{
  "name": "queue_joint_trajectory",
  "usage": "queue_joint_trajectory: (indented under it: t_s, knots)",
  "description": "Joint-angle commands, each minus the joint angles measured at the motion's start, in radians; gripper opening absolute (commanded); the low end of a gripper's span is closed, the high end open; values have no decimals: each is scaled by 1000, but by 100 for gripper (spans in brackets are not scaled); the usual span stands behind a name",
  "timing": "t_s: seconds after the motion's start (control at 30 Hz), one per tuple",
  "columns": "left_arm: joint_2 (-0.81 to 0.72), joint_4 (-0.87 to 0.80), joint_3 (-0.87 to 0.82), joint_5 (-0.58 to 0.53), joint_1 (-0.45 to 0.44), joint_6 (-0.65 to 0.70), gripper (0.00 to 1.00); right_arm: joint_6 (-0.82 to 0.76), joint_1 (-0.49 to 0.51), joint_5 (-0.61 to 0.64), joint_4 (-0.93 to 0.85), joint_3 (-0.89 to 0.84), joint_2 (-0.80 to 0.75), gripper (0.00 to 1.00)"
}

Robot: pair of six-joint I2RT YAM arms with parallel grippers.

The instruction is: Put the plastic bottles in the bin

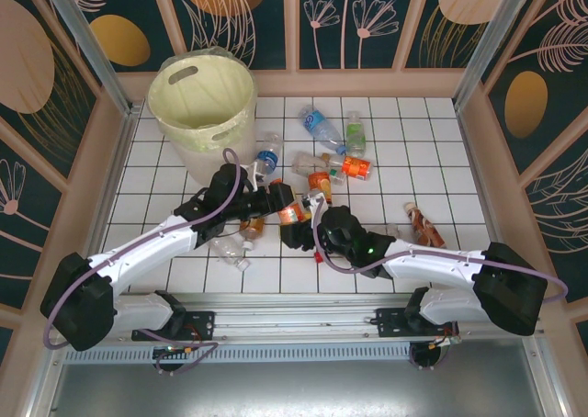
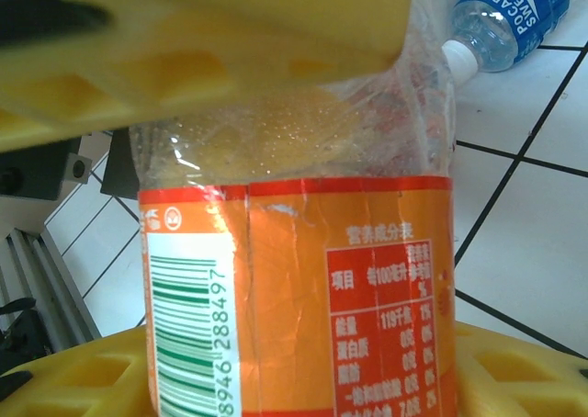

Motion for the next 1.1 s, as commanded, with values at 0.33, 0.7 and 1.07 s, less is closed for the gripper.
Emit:
queue_joint_trajectory:
  t_s: [0.33,0.7,1.07]
  knots:
    - [-20,-5,47,-6,-6,29,54,-16,14,19,-9,13,-31,65]
    - [-67,-70,87,-79,-6,58,52,-34,14,4,-34,3,-76,91]
    - [-1,-272,380,-209,1,207,54,-61,12,33,-163,-46,-282,97]
